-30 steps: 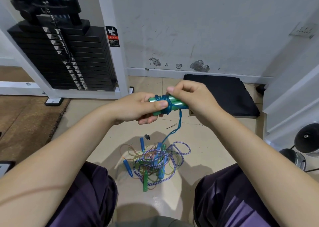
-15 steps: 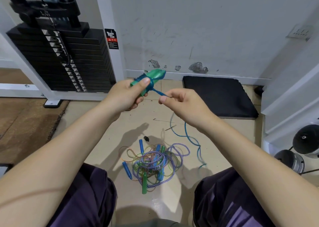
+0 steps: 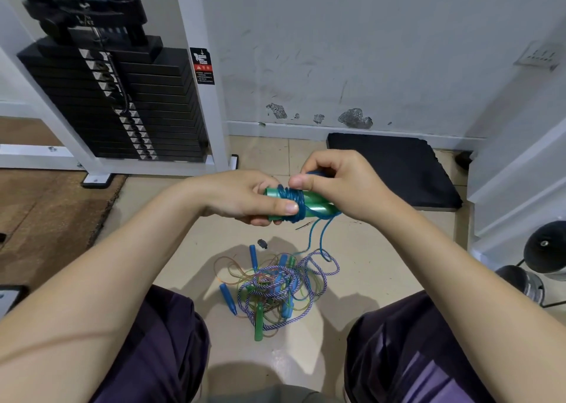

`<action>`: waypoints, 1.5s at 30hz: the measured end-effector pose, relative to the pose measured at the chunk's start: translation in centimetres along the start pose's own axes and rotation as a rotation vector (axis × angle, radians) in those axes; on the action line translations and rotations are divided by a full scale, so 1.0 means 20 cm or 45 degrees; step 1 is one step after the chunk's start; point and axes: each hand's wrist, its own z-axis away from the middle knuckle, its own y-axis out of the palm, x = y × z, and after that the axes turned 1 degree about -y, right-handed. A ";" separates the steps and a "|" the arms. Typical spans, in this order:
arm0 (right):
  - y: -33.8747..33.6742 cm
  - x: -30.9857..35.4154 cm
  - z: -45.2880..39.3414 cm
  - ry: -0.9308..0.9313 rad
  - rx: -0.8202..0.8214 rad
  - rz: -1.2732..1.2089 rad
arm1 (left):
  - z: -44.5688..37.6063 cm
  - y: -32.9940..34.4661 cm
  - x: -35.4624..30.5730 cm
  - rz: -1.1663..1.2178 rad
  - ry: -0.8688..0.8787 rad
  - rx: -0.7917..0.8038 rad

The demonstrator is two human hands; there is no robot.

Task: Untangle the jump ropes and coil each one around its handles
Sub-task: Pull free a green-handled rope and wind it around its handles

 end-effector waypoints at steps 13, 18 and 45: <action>0.02 -0.03 0.00 0.031 0.073 -0.289 | 0.00 0.01 0.02 0.008 0.142 -0.059; -0.03 -0.04 -0.01 0.169 0.152 -0.735 | -0.02 0.01 0.02 0.171 0.236 -0.254; 0.02 -0.05 0.01 -0.049 -0.032 0.553 | -0.07 -0.06 0.05 0.307 -0.036 -1.146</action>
